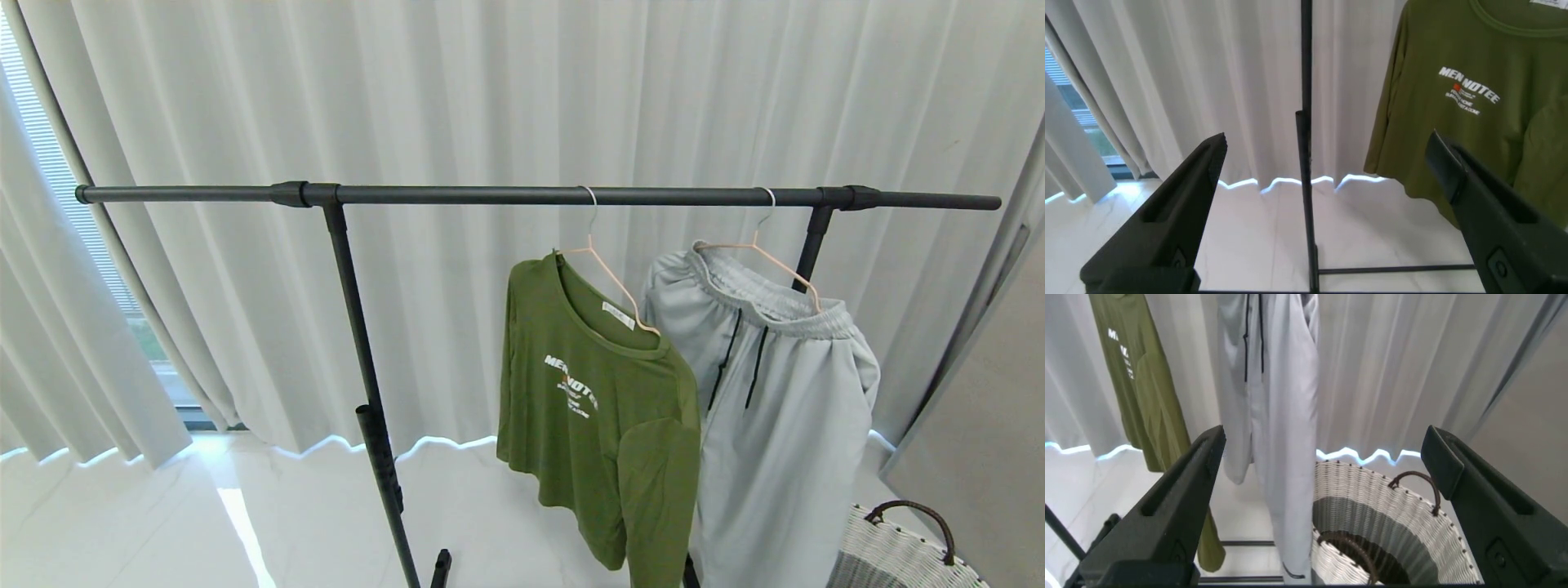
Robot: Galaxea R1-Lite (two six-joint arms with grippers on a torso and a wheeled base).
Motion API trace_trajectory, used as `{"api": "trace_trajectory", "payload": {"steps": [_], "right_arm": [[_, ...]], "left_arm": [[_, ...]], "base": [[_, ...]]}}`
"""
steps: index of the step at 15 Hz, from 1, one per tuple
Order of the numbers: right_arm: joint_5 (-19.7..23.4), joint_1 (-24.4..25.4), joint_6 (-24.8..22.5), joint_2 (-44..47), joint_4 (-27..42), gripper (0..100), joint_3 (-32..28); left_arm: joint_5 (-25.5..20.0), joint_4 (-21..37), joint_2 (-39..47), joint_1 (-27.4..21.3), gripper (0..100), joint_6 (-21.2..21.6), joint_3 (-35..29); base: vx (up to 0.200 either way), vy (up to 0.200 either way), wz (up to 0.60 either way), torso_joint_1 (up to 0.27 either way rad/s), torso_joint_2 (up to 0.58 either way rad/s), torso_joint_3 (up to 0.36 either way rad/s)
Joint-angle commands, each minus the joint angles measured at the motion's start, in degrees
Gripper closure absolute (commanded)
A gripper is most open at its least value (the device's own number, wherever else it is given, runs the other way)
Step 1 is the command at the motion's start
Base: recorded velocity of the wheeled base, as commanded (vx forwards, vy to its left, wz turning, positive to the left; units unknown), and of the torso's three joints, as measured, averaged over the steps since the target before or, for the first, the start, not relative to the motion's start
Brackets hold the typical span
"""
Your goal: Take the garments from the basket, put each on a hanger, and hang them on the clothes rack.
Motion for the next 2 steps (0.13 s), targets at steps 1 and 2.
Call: {"api": "trace_trajectory", "payload": {"steps": [1, 2], "right_arm": [[0.0, 0.0, 0.0, 0.0, 0.0, 0, -0.1], [0.0, 0.0, -0.1, 0.0, 0.0, 0, 0.0]], "left_arm": [[0.0, 0.0, 0.0, 0.0, 0, 0.0, 0.0], [0.0, 0.0, 0.0, 0.0, 0, 0.0, 0.0]], "base": [[0.0, 0.0, 0.0, 0.0, 0.0, 0.0], [0.0, 0.0, 0.0, 0.0, 0.0, 0.0]]}}
